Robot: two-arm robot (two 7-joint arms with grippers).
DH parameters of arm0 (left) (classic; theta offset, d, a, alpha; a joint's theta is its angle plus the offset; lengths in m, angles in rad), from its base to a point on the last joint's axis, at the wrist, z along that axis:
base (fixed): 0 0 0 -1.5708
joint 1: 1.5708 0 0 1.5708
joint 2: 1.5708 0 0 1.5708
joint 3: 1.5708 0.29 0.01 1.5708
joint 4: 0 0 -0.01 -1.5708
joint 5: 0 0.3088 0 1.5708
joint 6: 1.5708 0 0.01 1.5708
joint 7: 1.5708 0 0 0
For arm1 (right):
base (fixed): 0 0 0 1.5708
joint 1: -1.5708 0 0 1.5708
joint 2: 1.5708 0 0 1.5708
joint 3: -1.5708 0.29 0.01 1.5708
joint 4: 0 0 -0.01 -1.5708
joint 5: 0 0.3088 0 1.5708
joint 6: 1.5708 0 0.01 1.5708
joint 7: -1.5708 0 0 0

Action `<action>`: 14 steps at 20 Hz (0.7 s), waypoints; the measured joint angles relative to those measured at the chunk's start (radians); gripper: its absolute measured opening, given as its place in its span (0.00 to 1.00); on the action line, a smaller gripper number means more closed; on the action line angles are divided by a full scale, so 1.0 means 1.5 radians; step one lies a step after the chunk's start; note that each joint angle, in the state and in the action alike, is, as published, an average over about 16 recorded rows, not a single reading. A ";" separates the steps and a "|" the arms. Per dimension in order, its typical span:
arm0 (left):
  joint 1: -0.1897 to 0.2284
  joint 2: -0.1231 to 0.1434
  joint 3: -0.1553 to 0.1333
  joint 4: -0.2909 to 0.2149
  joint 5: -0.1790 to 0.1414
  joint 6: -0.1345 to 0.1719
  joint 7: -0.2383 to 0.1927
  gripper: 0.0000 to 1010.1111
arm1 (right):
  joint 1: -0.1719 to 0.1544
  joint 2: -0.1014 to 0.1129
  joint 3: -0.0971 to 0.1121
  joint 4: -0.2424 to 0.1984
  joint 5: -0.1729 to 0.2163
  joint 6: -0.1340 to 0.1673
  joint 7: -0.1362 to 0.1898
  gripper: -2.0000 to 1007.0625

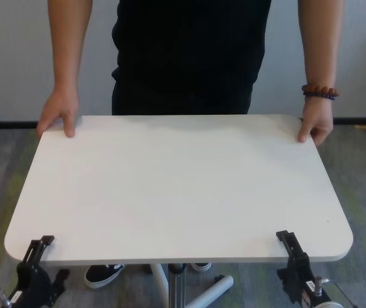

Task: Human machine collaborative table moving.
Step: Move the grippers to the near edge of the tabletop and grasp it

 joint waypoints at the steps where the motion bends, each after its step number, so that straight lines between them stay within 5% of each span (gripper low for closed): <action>1: -0.002 -0.003 0.000 0.003 0.004 -0.001 0.002 0.99 | -0.001 -0.001 0.001 0.002 -0.002 0.000 0.000 0.99; 14: -0.028 -0.039 0.006 0.048 0.061 -0.008 0.038 0.99 | -0.001 -0.022 0.017 0.028 -0.027 0.000 -0.003 0.99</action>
